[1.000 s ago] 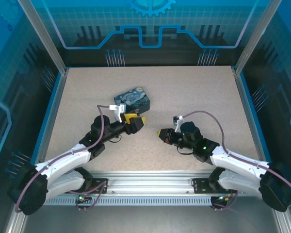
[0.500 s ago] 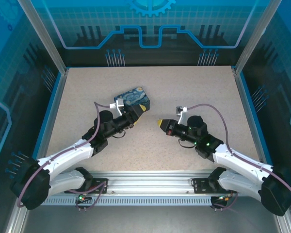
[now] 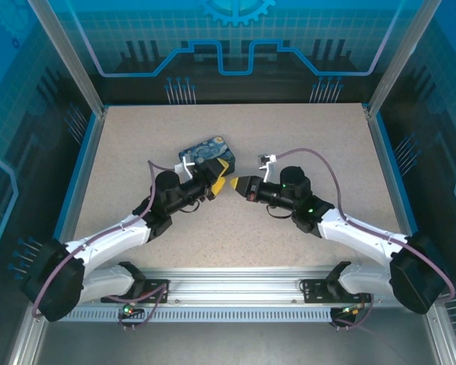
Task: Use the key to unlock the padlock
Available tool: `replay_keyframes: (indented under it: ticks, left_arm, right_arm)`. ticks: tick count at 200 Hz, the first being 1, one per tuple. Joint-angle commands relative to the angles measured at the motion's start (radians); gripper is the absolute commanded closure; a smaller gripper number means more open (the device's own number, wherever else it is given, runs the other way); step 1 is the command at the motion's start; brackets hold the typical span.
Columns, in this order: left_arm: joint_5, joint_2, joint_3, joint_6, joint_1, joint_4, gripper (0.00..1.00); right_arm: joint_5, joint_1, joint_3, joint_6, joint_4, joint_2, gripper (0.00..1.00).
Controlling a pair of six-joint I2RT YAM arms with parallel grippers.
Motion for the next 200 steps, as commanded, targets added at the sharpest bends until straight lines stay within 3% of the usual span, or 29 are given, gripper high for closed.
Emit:
replay_keyframes:
  ticks: [1, 63, 134, 200]
  left_arm:
    - [0.027, 0.034, -0.004, 0.040, -0.006, 0.163, 0.17]
    - [0.059, 0.112, -0.008, 0.067, -0.007, 0.289, 0.19]
    - [0.069, 0.108, -0.007, 0.082, -0.012, 0.277, 0.27]
    - [0.071, 0.116, 0.000, 0.086, -0.030, 0.270, 0.29]
  right_arm:
    - [-0.034, 0.030, 0.054, 0.018, 0.047, 0.026, 1.00]
    - [-0.023, 0.059, 0.074, 0.038, 0.034, 0.066, 1.00]
    - [0.031, 0.033, 0.064, 0.057, -0.021, 0.048, 1.00]
    - [0.068, 0.007, 0.049, 0.057, -0.062, 0.003, 1.00]
